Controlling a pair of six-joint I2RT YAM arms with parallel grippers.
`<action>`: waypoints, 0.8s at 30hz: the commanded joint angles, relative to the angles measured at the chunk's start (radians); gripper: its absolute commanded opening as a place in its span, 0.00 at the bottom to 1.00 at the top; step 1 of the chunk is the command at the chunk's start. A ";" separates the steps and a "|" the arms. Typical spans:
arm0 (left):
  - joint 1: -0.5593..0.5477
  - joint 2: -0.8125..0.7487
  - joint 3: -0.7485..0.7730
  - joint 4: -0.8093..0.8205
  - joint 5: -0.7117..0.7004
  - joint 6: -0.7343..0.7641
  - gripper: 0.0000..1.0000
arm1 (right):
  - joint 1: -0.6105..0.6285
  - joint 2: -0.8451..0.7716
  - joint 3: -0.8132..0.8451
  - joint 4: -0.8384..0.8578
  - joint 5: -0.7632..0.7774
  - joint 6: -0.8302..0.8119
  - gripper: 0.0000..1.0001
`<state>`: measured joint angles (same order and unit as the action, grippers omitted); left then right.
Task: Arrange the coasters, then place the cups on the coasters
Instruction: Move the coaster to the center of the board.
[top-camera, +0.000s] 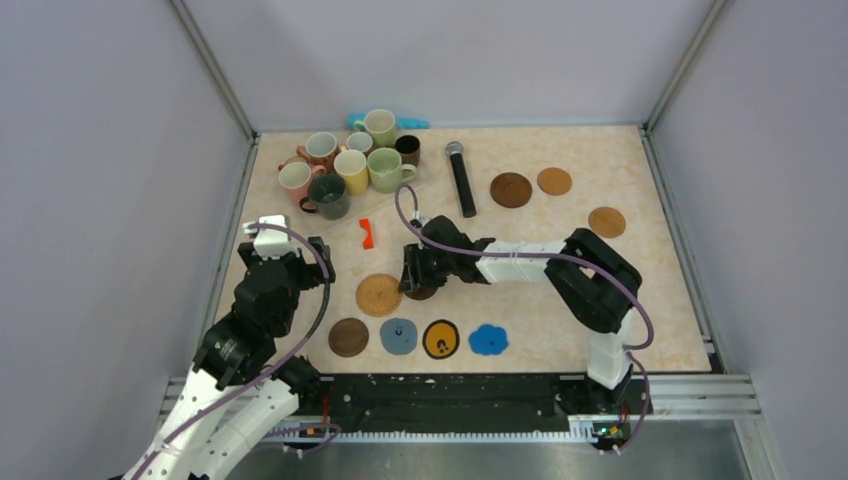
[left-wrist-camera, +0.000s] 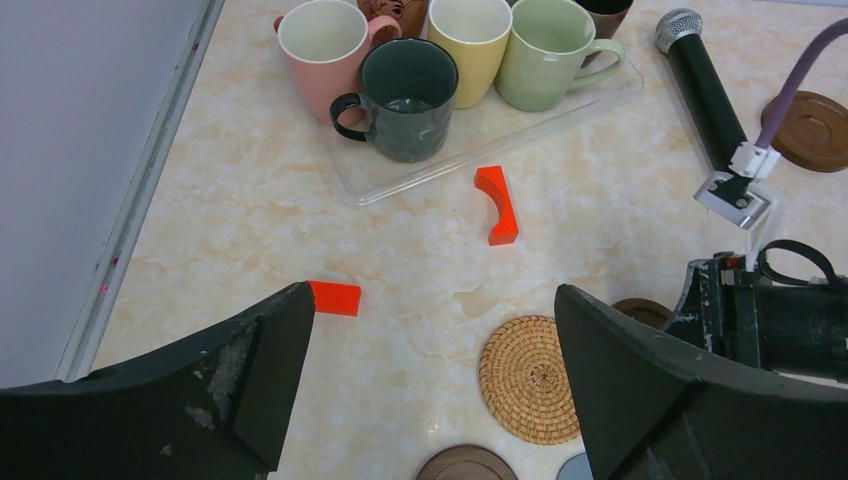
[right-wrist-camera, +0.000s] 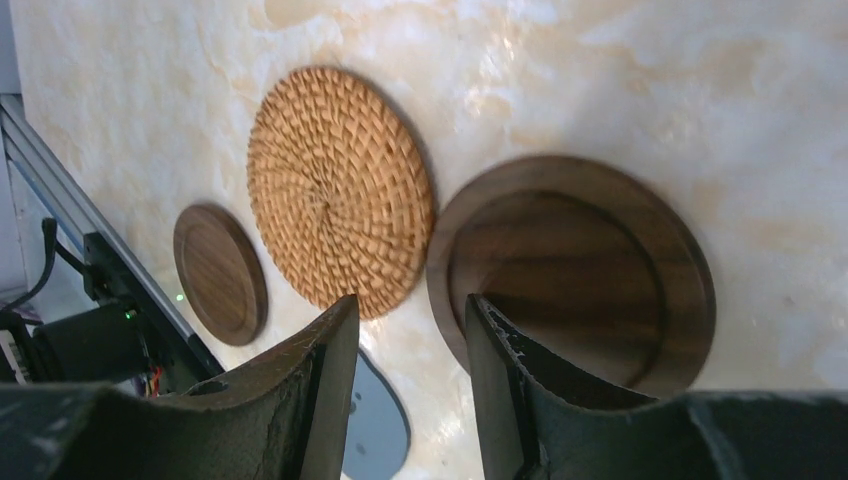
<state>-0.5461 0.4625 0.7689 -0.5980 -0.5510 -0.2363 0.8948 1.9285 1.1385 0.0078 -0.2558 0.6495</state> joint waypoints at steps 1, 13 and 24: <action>-0.002 -0.003 -0.006 0.041 -0.005 0.007 0.95 | 0.018 -0.065 -0.083 -0.025 0.032 0.027 0.44; -0.002 -0.003 -0.006 0.038 -0.008 0.006 0.95 | 0.045 -0.116 -0.161 -0.029 0.046 0.062 0.44; -0.002 -0.001 -0.006 0.037 -0.007 0.006 0.95 | 0.063 -0.136 -0.183 -0.043 0.052 0.079 0.44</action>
<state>-0.5461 0.4625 0.7685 -0.5980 -0.5510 -0.2363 0.9306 1.8099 0.9798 0.0380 -0.2115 0.7200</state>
